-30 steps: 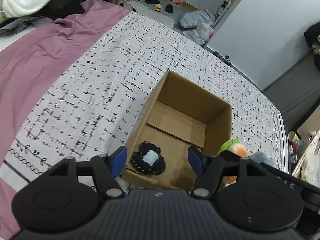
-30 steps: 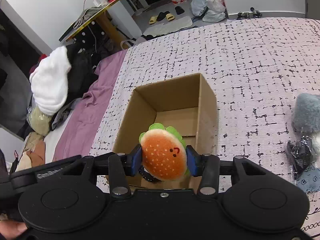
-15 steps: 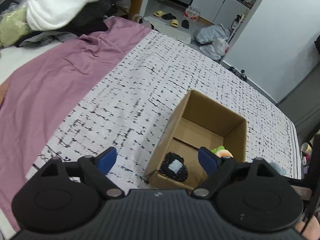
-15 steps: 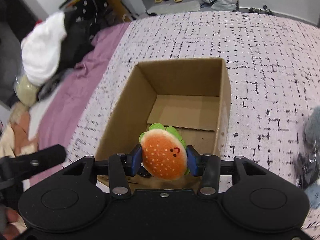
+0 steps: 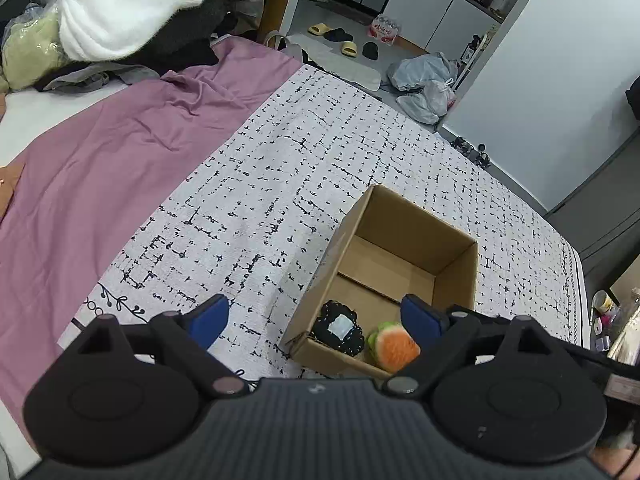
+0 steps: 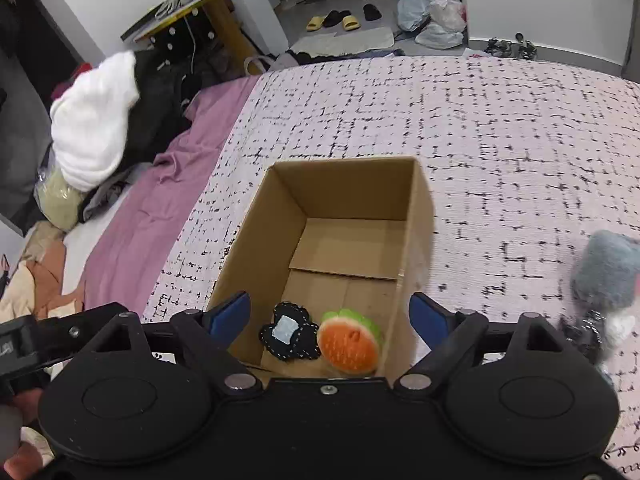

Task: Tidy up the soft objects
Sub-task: 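Open both grippers to drop the patch and hamburger plush into the box, then move both grippers back toward the remaining plush pile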

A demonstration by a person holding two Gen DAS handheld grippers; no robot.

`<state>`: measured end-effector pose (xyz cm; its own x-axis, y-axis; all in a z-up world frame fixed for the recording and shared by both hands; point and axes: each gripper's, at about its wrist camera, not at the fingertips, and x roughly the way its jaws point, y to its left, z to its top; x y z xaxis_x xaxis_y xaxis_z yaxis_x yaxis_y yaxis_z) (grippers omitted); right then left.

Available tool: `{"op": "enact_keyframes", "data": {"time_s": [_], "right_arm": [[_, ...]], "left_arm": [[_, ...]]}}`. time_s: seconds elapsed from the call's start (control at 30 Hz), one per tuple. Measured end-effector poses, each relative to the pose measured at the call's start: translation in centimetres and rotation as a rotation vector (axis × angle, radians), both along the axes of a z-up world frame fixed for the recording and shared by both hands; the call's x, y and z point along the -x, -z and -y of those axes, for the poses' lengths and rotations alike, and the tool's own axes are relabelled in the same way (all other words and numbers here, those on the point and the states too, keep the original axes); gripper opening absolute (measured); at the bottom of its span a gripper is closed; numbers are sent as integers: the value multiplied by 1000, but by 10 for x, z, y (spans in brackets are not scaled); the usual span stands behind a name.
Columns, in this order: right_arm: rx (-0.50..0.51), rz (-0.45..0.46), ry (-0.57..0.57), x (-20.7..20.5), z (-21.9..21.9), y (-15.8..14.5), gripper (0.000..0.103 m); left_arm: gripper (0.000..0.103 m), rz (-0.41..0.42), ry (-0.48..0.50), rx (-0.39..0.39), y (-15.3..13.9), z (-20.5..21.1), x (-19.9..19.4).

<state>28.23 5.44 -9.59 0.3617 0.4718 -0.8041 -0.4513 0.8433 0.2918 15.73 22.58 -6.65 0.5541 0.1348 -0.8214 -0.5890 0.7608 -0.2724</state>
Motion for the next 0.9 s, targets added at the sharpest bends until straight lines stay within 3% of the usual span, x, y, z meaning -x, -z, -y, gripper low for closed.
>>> {"op": "enact_keyframes", "data": {"time_s": [0.2, 0.4, 0.67, 0.9], "right_arm": [[-30, -2, 5, 4, 31, -12, 94], [-76, 8, 12, 11, 58, -27, 103], [-88, 48, 14, 16, 96, -38, 103], [-116, 76, 24, 22, 130, -41, 103]], "left_arm": [[103, 34, -5, -48, -8, 17, 2], [103, 70, 9, -97, -20, 38, 1], [103, 153, 22, -131, -33, 68, 4], [103, 149, 75, -156, -38, 100, 1]]}}
